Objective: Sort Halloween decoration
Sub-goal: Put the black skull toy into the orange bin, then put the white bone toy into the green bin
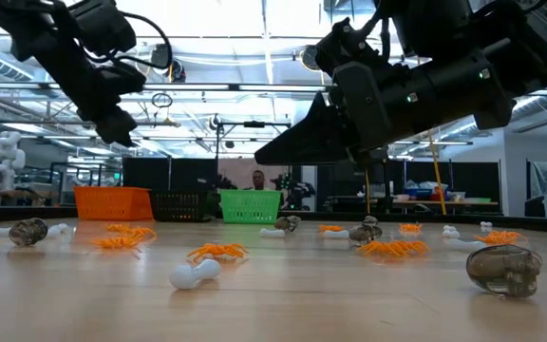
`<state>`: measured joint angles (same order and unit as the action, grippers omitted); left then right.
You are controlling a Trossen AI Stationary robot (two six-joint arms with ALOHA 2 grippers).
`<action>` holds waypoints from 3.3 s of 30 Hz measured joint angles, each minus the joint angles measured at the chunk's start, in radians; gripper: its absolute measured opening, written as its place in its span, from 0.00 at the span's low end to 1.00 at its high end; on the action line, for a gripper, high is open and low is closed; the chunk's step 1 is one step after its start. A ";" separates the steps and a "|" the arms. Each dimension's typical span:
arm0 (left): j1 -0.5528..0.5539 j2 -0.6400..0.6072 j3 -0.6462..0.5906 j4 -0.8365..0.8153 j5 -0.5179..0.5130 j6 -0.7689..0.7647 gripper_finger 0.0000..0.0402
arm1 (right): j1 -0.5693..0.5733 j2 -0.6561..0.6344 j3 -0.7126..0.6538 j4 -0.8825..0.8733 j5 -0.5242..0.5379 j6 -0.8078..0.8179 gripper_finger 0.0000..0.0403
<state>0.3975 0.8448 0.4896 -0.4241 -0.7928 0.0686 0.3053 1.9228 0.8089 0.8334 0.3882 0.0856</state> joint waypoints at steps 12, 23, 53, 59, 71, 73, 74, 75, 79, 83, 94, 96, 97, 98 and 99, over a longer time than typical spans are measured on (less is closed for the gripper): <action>-0.039 -0.015 0.093 -0.027 0.258 -0.173 0.44 | 0.004 0.000 0.000 -0.015 0.000 -0.006 0.28; -0.515 -0.034 0.096 -0.182 0.500 -0.506 0.44 | 0.004 0.000 0.000 -0.022 -0.001 -0.029 0.28; -1.192 0.479 0.076 -0.107 0.313 -1.035 0.44 | 0.004 0.000 0.000 -0.014 -0.001 -0.046 0.28; -1.225 0.495 0.053 -0.058 0.165 -1.082 0.41 | 0.004 0.000 0.000 0.001 0.000 -0.050 0.28; -1.324 0.494 -0.192 0.338 0.044 -1.190 0.21 | 0.004 0.000 0.000 0.016 0.002 -0.064 0.28; -1.333 0.494 -0.204 0.340 0.043 -1.196 0.20 | 0.004 0.000 0.000 0.016 0.002 -0.064 0.28; -1.337 0.494 -0.210 0.340 0.043 -1.201 0.19 | 0.004 0.000 0.000 0.016 0.002 -0.064 0.28; -1.340 0.494 -0.216 0.340 0.043 -1.213 0.20 | 0.004 0.000 0.000 0.015 0.002 -0.065 0.28; -1.353 0.494 -0.234 0.340 0.042 -1.239 0.23 | 0.004 0.000 0.000 0.015 0.003 -0.072 0.28; -1.358 0.508 -0.235 0.351 0.036 -1.241 0.29 | 0.004 0.000 0.000 0.015 0.003 -0.079 0.28; -1.360 0.651 -0.232 0.419 -0.027 -1.287 0.09 | 0.001 0.000 0.000 0.015 0.003 -0.101 0.28; -1.363 0.659 -0.232 0.420 -0.029 -1.293 0.03 | 0.001 0.000 0.000 0.015 0.003 -0.101 0.28; -1.366 0.661 -0.232 0.420 -0.032 -1.293 0.03 | 0.001 0.000 0.000 0.015 0.003 -0.101 0.28; -1.369 0.661 -0.232 0.420 -0.036 -1.293 0.03 | 0.001 0.000 0.000 0.015 0.003 -0.101 0.28; -1.371 0.661 -0.233 0.420 -0.040 -1.294 0.03 | 0.001 0.000 0.000 0.015 0.003 -0.101 0.28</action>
<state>-0.9738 1.5056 0.2569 -0.0040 -0.8328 -1.2251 0.3065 1.9228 0.8089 0.8486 0.3914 -0.0156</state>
